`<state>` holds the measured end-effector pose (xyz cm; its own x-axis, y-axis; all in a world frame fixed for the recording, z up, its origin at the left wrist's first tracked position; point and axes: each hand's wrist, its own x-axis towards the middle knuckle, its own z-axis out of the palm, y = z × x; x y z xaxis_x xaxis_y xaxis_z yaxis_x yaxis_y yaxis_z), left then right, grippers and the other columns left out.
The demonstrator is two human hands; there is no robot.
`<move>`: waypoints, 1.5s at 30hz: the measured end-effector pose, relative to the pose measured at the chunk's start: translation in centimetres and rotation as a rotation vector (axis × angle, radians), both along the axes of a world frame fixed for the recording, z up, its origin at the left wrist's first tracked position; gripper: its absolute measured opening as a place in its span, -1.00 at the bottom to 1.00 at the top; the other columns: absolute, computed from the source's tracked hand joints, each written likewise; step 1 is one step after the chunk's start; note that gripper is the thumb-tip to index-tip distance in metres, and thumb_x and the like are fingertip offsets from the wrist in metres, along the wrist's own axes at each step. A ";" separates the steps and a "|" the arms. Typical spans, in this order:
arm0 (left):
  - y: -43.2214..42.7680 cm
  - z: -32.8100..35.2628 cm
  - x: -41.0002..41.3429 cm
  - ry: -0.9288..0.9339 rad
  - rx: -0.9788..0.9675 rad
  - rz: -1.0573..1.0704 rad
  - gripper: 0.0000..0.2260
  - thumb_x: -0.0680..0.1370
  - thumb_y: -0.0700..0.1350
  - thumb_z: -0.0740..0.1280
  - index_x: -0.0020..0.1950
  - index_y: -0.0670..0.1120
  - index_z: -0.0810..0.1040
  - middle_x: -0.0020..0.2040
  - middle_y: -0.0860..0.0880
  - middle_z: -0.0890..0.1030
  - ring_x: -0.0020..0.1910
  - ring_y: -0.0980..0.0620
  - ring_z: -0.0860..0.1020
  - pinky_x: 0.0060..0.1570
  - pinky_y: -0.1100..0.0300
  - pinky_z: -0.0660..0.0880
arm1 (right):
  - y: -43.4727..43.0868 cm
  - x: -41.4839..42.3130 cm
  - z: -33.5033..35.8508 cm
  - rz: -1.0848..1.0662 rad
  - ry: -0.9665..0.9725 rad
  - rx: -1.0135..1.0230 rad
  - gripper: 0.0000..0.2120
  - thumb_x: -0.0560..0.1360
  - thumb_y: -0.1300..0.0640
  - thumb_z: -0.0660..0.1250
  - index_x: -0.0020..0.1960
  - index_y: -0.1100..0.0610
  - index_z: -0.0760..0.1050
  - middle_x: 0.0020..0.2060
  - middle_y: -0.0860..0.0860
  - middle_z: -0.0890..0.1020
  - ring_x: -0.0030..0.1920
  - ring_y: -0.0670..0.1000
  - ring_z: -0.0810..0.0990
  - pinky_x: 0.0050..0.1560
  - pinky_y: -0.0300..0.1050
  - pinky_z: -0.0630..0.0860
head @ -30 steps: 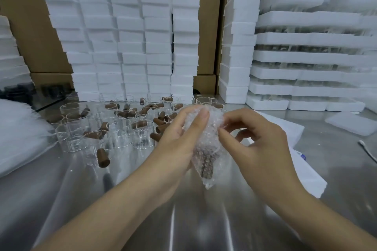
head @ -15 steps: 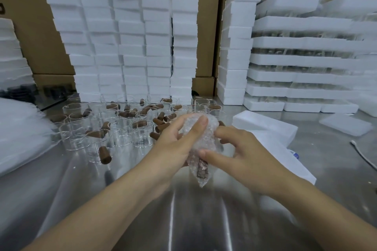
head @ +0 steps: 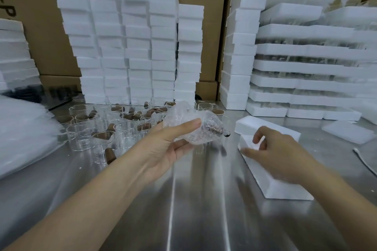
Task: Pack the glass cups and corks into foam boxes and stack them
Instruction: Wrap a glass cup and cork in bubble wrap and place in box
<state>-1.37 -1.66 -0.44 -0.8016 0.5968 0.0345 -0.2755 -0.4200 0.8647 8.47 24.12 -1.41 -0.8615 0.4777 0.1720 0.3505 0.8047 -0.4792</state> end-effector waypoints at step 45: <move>-0.7 -2.6 -1.4 1.113 -1.088 0.095 -0.40 0.61 0.38 0.29 0.64 0.29 0.32 0.52 0.25 0.39 0.54 0.17 0.34 0.60 -0.08 0.23 | -4.1 0.0 -0.3 0.378 0.198 0.202 -0.89 0.64 -0.16 0.29 0.15 -0.25 0.41 -0.19 -0.23 0.66 -0.20 -0.23 0.56 -0.14 -0.02 0.56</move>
<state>-2.74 -2.39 -3.06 -0.7020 0.6786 0.2159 0.6775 0.5431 0.4960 8.46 20.00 -1.67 -0.9100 0.0768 0.4074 -0.0674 0.9422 -0.3281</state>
